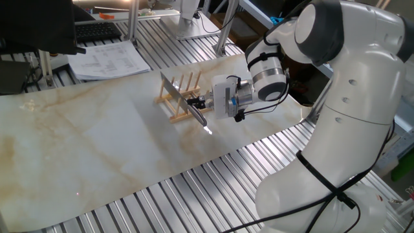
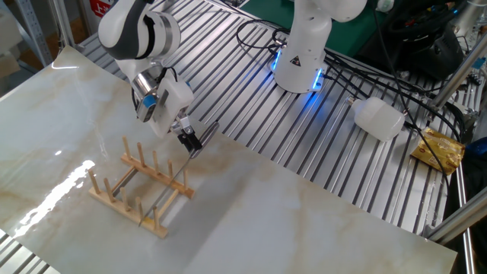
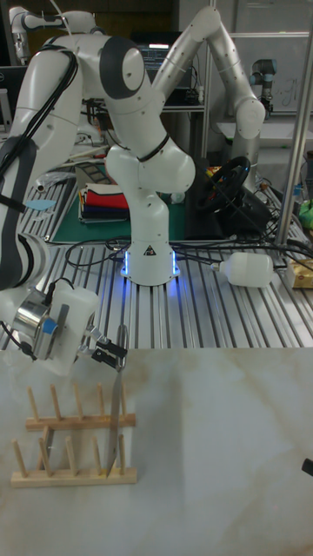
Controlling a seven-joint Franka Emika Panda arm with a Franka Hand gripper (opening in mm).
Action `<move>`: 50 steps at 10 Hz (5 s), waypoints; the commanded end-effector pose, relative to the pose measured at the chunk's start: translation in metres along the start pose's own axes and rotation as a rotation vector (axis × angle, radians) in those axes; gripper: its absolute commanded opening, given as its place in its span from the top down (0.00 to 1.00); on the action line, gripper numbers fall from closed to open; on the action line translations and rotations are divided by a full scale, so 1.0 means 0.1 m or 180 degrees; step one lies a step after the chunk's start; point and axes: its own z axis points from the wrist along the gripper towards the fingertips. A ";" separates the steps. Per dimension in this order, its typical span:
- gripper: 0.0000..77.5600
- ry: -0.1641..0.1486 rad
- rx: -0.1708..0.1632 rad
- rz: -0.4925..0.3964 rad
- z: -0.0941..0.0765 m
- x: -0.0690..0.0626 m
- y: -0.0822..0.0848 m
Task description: Put the knife on the knife rack
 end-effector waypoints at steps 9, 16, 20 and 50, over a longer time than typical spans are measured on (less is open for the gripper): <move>0.98 -0.0006 -0.0014 0.0035 0.03 -0.02 -0.11; 0.98 0.0001 -0.0036 -0.0001 0.03 -0.02 -0.11; 0.98 0.0008 -0.0032 -0.0006 0.03 -0.03 -0.12; 0.00 0.0007 0.0120 -0.0004 0.06 -0.03 -0.19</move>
